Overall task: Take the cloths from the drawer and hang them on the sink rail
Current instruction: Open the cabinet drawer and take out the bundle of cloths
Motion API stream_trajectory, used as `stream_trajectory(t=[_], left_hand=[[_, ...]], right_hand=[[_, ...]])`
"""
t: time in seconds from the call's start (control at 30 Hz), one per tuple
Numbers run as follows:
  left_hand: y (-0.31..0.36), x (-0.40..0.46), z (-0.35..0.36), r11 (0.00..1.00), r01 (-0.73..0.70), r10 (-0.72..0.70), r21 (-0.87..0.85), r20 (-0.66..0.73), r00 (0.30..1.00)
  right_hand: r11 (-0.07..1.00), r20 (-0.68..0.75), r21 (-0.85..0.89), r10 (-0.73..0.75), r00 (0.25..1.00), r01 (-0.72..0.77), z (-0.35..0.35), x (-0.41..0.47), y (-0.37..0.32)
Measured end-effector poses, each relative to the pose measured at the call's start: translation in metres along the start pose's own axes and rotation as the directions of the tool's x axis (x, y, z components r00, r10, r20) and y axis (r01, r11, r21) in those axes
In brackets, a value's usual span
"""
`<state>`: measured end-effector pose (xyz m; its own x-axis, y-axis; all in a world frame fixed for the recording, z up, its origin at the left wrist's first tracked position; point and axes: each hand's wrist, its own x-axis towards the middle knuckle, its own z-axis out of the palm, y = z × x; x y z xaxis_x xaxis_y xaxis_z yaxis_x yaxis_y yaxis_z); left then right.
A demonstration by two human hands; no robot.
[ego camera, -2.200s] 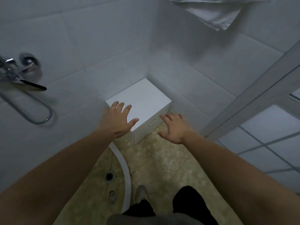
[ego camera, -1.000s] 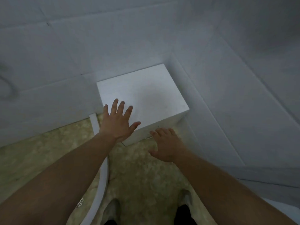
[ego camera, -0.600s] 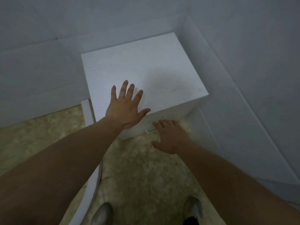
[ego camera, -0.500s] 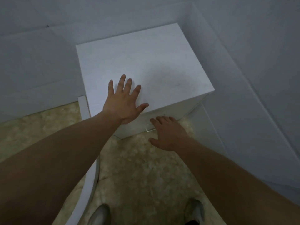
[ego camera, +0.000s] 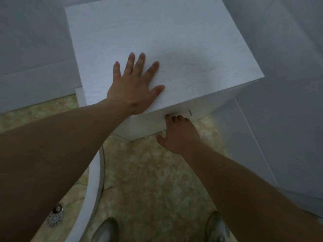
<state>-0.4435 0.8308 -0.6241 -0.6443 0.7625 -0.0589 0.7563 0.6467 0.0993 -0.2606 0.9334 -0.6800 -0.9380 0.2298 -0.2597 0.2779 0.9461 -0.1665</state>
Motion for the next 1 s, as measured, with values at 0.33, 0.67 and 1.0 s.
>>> stream_trajectory(t=[0.33,0.67,1.0], left_hand=[[0.000,0.000,0.000,1.000,-0.009,0.009,-0.001,0.007,1.000],[0.001,-0.001,-0.004,0.999,0.025,-0.026,0.027,0.023,0.999],[0.009,-0.002,-0.011,0.995,0.061,-0.065,0.077,0.044,0.997]], right_hand=[[0.994,0.060,-0.088,0.063,0.996,-0.058,0.015,-0.031,-0.005],[0.998,0.303,-0.007,0.058,0.951,-0.059,0.014,-0.119,0.004],[0.904,-0.067,0.272,-0.323,0.944,0.329,-0.050,-0.161,0.008]])
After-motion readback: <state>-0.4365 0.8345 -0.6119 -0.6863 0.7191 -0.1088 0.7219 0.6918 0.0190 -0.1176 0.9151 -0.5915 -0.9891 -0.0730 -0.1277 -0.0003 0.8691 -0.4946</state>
